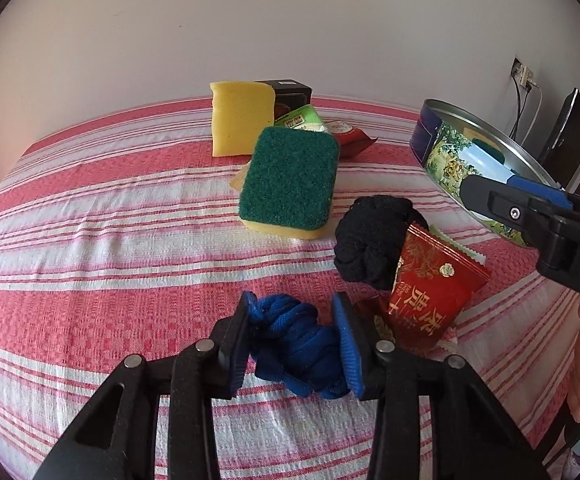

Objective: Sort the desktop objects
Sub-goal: 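Grasp the blue knitted cloth with the left tool, then grasp the red snack packet with the right tool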

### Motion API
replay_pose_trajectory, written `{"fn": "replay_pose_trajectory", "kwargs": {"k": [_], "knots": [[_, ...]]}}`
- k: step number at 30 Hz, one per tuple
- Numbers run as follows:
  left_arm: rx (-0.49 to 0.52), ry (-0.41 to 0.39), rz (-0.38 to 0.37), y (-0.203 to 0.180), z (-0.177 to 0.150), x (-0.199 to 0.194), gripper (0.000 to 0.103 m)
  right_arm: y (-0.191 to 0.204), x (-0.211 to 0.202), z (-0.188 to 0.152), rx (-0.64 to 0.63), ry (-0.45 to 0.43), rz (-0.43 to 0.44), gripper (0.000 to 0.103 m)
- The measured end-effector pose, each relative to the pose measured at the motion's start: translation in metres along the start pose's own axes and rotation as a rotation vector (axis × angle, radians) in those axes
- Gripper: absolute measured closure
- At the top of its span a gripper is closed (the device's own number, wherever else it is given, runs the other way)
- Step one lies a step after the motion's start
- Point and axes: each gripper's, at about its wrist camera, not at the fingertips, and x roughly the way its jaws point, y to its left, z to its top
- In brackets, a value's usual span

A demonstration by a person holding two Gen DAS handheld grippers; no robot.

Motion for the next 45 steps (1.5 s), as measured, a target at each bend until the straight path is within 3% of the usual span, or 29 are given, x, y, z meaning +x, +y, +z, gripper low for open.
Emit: {"fn": "replay_pose_trajectory", "kwargs": {"k": [3, 11, 16, 17, 21, 26, 30, 35, 45], "knots": [[-0.021, -0.013, 0.002, 0.006, -0.001, -0.004, 0.062, -0.002, -0.002, -0.007, 0.014, 0.020, 0.027, 0.027], [-0.111, -0.167, 0.107, 0.040, 0.017, -0.044, 0.062, 0.029, 0.001, -0.029, 0.000, 0.105, 0.194, 0.027], [-0.142, -0.168, 0.124, 0.052, 0.014, -0.049, 0.062, 0.057, 0.017, -0.031, -0.075, 0.112, 0.141, 0.032], [-0.142, -0.168, 0.129, 0.051, 0.013, -0.049, 0.062, 0.060, 0.018, -0.030, -0.087, 0.101, 0.122, 0.034], [-0.144, -0.169, 0.124, 0.052, 0.011, -0.048, 0.062, 0.065, 0.020, -0.031, -0.113, 0.102, 0.117, 0.063], [-0.125, -0.177, 0.113, 0.044, 0.013, -0.048, 0.062, 0.053, 0.004, -0.026, -0.096, 0.058, 0.116, 0.074], [-0.110, -0.195, 0.103, 0.035, 0.019, -0.051, 0.062, 0.036, -0.018, -0.014, -0.057, -0.005, 0.108, 0.091], [-0.088, -0.214, 0.102, 0.024, 0.024, -0.055, 0.062, 0.006, -0.026, -0.010, -0.003, -0.047, 0.072, 0.093], [-0.038, -0.227, 0.070, 0.000, 0.031, -0.053, 0.062, -0.029, -0.039, -0.012, 0.059, -0.092, 0.098, 0.093]]}}
